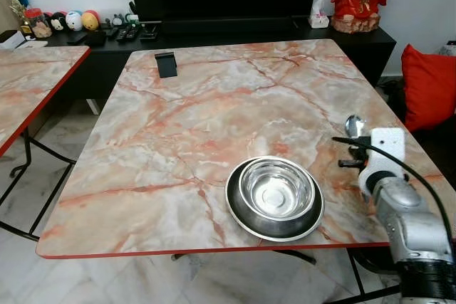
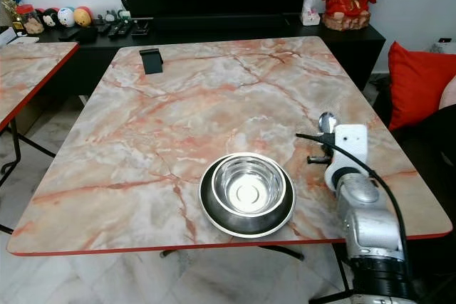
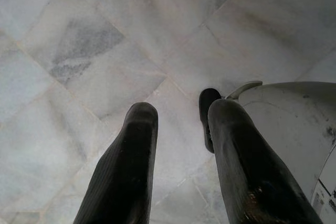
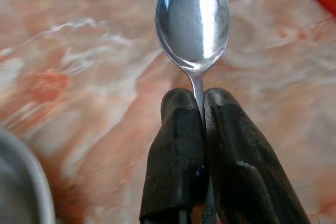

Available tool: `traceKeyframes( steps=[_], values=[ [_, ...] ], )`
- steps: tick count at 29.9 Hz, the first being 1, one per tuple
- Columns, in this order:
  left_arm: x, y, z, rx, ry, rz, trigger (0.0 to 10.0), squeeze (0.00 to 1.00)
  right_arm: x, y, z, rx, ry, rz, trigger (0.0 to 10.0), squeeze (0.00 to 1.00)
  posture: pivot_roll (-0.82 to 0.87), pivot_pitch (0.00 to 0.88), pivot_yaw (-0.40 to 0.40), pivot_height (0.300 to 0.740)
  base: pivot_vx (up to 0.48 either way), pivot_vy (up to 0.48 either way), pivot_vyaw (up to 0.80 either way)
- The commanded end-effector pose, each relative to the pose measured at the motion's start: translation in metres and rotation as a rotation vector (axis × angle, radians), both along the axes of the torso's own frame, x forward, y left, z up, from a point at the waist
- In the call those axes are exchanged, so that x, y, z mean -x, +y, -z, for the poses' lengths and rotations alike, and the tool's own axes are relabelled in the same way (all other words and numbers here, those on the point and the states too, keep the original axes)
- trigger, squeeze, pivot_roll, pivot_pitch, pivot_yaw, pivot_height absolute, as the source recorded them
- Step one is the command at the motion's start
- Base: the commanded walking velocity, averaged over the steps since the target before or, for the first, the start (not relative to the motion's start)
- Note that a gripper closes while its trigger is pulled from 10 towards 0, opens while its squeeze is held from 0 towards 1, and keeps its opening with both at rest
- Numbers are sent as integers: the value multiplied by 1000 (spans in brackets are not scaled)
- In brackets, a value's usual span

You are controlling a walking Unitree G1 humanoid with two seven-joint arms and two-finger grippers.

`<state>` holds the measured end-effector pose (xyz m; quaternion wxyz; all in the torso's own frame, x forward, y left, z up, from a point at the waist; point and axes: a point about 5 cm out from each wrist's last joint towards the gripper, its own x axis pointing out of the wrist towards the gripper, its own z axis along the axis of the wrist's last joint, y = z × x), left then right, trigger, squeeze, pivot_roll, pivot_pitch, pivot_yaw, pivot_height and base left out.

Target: Setting the table

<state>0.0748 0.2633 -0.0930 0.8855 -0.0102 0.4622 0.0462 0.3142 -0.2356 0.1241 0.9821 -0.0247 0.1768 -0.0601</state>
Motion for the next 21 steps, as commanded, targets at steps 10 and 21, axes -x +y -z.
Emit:
traceKeyframes(
  steps=[10, 21],
  values=[
    [6, 5, 0, -3, 23, -15, 10000, 0, 5, 11, 27, -34, 76, -29, 10000, 0, -122, 0, 40, 740, 0, 0, 0],
    [6, 5, 0, -6, 24, -15, 10000, 0, 4, 20, 36, -49, 85, -55, 10000, 0, -115, 0, 40, 740, 0, 0, 0]
  ],
)
